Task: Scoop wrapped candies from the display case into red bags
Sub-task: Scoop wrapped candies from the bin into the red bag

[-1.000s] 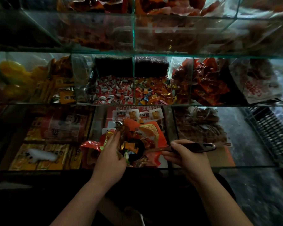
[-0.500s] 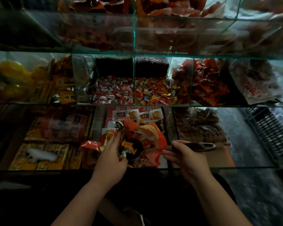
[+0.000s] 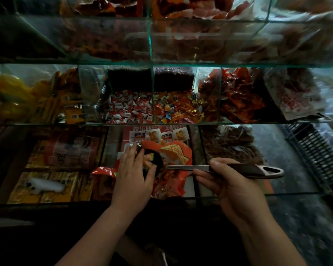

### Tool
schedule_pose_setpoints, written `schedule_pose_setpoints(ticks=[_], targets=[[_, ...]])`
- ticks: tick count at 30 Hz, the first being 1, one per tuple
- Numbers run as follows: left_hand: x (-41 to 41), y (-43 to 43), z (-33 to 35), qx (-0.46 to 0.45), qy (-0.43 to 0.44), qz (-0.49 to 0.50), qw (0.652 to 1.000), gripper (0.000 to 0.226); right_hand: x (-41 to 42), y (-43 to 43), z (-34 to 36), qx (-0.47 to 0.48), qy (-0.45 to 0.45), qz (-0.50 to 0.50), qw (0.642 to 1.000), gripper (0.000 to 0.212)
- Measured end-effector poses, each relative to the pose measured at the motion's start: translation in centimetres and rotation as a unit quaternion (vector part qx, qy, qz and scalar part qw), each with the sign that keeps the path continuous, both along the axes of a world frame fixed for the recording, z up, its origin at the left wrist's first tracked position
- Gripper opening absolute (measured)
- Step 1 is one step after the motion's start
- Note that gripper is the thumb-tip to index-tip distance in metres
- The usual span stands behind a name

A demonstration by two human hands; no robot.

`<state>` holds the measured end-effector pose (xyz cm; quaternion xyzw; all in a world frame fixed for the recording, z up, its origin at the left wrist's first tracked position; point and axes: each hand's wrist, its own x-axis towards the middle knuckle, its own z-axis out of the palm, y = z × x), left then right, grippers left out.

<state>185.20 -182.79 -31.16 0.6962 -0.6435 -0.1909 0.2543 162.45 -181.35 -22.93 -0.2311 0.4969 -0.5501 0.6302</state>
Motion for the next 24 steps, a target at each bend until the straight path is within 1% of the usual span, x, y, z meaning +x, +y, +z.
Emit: schedule_pose_setpoints(ticks=[5,7,10,13,15,17,19,22,24], targets=[[-0.5,-0.4,0.7,-0.029,-0.010,0.004,1.000,0.066,0.1,0.6,1.7,-0.022,-0.009,0.021,0.999,0.030],[-1.0,-1.2,1.5,-0.043,-0.042,-0.002,0.998,0.063,0.2,0.7,2.2,-0.032,-0.015,0.021,0.999,0.026],[-2.0,-3.2,3.1,-0.081,-0.082,-0.027,0.993,0.061,0.0,0.5,2.7,-0.031,-0.024,-0.006,0.999,0.035],[-3.1,-6.0,4.4,-0.104,-0.077,-0.045,0.991,0.057,-0.3,-0.1,3.4,-0.022,-0.052,-0.061,0.997,0.019],[-3.9,-7.9,5.0,-0.118,-0.067,-0.057,0.989,0.055,-0.6,-0.8,3.8,-0.014,-0.064,-0.097,0.993,0.015],[-4.6,-9.6,5.6,-0.122,-0.041,-0.073,0.989,0.060,-0.8,-1.7,4.2,-0.003,-0.079,-0.124,0.989,0.013],[-4.9,-10.9,6.1,-0.113,0.019,-0.072,0.991,0.067,-1.0,-2.8,4.5,0.006,-0.099,-0.144,0.985,0.010],[-4.6,-11.2,6.6,-0.113,0.150,-0.007,0.982,0.069,-1.1,-4.9,4.5,0.006,-0.132,-0.165,0.977,0.004],[-4.5,-10.3,6.6,-0.102,0.199,0.033,0.974,0.069,-0.4,-7.1,4.7,-0.014,-0.137,-0.187,0.973,0.004]])
